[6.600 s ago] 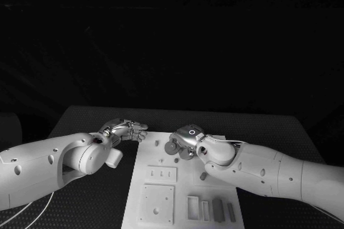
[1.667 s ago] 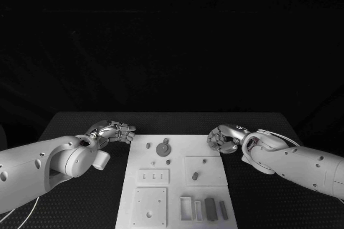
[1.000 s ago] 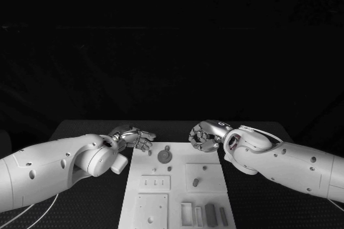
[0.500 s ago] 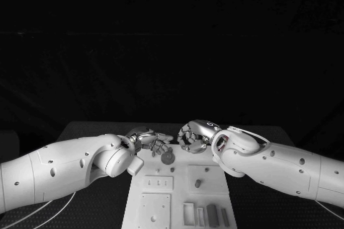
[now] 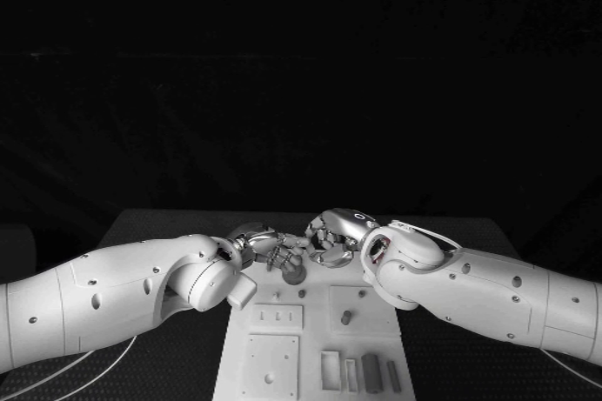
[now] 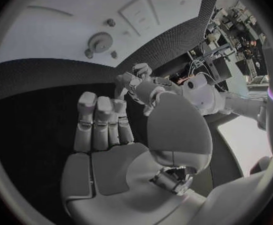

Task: Assemble the parts on the task board

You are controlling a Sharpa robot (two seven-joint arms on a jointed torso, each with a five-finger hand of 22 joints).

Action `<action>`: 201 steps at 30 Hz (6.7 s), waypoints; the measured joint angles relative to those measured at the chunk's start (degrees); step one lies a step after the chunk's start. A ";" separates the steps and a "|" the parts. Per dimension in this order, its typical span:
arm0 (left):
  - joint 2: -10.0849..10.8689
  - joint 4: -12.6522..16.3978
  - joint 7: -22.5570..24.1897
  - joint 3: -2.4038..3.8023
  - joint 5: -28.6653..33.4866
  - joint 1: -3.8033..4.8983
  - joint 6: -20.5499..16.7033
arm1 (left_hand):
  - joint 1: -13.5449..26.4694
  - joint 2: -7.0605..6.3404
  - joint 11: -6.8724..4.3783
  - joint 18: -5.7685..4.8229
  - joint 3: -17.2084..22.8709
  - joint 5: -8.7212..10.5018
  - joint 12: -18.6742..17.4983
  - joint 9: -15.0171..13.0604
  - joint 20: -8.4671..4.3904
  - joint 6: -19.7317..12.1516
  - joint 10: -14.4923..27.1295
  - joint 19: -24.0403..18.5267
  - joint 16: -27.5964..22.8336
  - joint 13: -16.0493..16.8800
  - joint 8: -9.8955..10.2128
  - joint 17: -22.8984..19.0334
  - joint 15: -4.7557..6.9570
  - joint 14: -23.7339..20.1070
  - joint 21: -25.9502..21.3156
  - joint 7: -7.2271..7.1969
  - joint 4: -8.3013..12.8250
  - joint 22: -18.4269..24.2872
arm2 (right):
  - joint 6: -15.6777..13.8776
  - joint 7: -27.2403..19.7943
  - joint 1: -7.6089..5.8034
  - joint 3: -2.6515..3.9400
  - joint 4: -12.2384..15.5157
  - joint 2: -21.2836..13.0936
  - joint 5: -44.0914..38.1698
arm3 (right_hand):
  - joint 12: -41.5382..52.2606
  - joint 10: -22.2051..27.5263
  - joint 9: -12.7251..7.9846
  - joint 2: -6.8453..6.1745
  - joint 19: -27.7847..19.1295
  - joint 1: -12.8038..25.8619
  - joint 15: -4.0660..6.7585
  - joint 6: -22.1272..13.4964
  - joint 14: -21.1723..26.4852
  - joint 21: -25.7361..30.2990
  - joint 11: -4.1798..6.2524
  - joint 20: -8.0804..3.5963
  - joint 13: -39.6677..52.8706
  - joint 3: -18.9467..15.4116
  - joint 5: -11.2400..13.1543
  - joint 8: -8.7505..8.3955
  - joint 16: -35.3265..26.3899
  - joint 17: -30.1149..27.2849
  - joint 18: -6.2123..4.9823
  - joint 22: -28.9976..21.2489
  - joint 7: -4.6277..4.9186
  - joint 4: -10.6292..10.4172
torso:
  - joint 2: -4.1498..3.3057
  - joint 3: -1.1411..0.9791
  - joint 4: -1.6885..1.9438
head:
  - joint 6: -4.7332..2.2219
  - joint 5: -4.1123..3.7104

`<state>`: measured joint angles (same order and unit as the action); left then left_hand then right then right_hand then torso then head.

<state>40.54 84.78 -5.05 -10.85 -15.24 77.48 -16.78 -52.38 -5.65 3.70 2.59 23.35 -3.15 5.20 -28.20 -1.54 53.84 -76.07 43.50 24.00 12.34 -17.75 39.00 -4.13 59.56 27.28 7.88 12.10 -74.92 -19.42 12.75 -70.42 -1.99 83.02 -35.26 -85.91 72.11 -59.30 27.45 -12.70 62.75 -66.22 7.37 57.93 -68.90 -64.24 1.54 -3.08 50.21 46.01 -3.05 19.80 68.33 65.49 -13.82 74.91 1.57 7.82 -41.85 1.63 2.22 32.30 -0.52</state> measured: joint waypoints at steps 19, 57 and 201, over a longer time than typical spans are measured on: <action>-0.21 -0.12 -1.82 -0.59 -0.60 -0.04 0.32 | 1.02 -0.04 0.00 -0.05 -0.46 0.00 -0.22 -0.01 0.01 0.21 0.00 0.01 0.00 0.11 0.00 0.21 0.01 0.01 0.00 -0.21 -0.78 0.01 | -1.17 0.41 0.16 0.00 1.04 0.16 -0.86 | 0.22 -0.20 0.00 -0.30 0.21 0.30 0.18 0.20 -0.21 -0.22 0.21 -0.19 0.00 0.00 0.00 0.00 0.24 0.00 -0.01 0.00 -0.20 0.01 | -0.14 -0.11 -0.01 | 0.44 0.12; -0.53 -0.56 -2.28 -0.96 -0.57 -0.23 1.08 | 0.35 2.18 0.00 -0.38 0.34 0.00 -0.54 0.17 0.01 0.33 0.00 0.01 0.00 0.31 0.28 0.59 0.02 0.01 0.00 -0.11 -1.25 -0.02 | -1.07 0.55 0.96 0.06 1.56 1.35 -0.85 | 0.21 -0.61 0.00 -0.42 0.51 0.18 0.00 0.59 -0.40 -0.20 0.20 -0.29 0.01 0.33 0.00 0.00 0.25 -0.01 -0.01 0.00 -0.26 0.03 | -0.31 -0.18 0.00 | 0.82 0.18; -4.09 -3.02 -29.31 -2.91 -36.07 -0.35 15.02 | 0.52 9.72 -8.40 1.09 6.58 -19.64 36.74 -5.02 -9.39 6.42 -7.56 18.25 47.27 39.16 1.47 14.43 13.05 16.30 40.16 -3.45 2.62 0.02 | 1.76 -21.31 -4.10 4.89 -22.95 1.26 50.83 | -49.37 12.16 -1.62 3.14 -29.22 4.90 -17.97 -16.27 25.10 45.94 -13.02 15.25 -46.40 -5.61 -6.27 -4.02 -45.72 -40.68 2.78 -19.89 9.41 0.08 | -0.41 -0.27 0.10 | 7.14 -0.43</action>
<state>36.45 81.76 -34.36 -13.76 -51.31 77.13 -1.77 -51.86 4.07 -4.71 3.68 29.93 -22.79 41.93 -33.22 -10.93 60.26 -83.63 61.74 71.27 51.50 -16.29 53.43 8.93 75.86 67.44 4.43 14.72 -74.90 -17.66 -8.56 -74.52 2.90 60.08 -34.00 -35.09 22.74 -47.13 25.84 -9.56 33.53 -61.33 -10.60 41.66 -43.81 -18.29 -11.48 12.17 3.81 40.40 -9.32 15.78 22.61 24.80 -11.03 55.02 10.99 7.90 -42.26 1.36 2.32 39.44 -0.95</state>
